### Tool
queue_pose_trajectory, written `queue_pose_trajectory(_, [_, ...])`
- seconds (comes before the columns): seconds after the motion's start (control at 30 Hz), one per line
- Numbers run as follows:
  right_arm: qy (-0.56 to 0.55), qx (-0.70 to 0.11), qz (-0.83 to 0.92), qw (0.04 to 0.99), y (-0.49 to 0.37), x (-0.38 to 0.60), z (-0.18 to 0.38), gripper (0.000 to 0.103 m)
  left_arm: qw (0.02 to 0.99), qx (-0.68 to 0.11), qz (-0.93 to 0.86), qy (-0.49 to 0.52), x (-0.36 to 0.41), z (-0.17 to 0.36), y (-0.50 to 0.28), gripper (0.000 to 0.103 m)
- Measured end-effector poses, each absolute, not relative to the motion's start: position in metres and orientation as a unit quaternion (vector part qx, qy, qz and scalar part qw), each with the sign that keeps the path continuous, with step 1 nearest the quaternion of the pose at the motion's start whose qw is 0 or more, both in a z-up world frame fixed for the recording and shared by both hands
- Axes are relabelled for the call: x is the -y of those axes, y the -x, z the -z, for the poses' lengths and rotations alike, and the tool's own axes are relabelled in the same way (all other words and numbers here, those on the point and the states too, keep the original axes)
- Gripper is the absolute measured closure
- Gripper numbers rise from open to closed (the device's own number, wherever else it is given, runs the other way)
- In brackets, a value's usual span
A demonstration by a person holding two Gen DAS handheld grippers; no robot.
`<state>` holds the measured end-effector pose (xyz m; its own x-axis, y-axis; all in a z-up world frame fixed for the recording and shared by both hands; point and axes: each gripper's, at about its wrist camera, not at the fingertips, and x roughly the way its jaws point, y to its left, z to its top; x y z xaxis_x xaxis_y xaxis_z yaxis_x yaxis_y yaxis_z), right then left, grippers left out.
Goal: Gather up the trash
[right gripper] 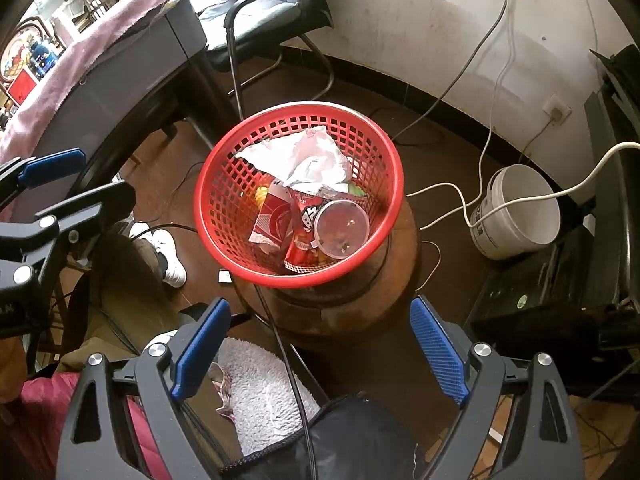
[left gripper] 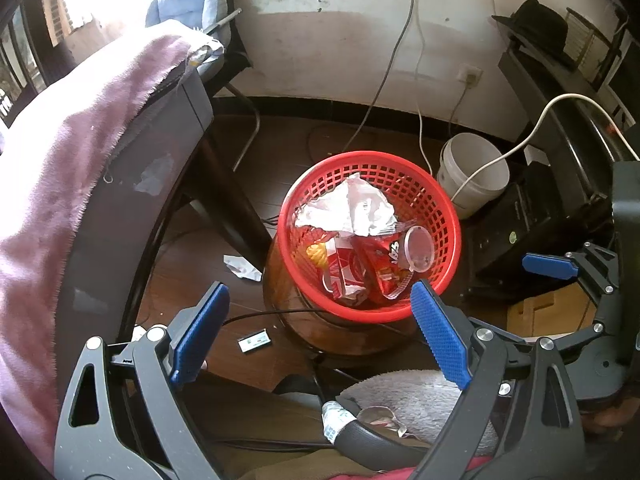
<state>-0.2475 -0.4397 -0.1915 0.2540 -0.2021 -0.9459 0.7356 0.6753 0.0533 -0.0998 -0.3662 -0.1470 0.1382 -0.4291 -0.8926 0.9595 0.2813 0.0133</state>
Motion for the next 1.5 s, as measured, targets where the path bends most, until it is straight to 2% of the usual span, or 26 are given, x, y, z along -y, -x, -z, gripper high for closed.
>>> queue_pose_trajectory(0.3, [-0.257,-0.525,0.311,0.749,0.2471,0.4379,0.1934,0.013,0.703,-0.390,0.492,-0.334,0.3648,0.1455,0.1031,0.014])
queue_pose_trajectory(1.5, [-0.262,-0.525,0.306,0.750,0.2442,0.4390,0.1903,0.013,0.700,-0.391,0.492,-0.340,0.3636,0.1481,0.1047,0.014])
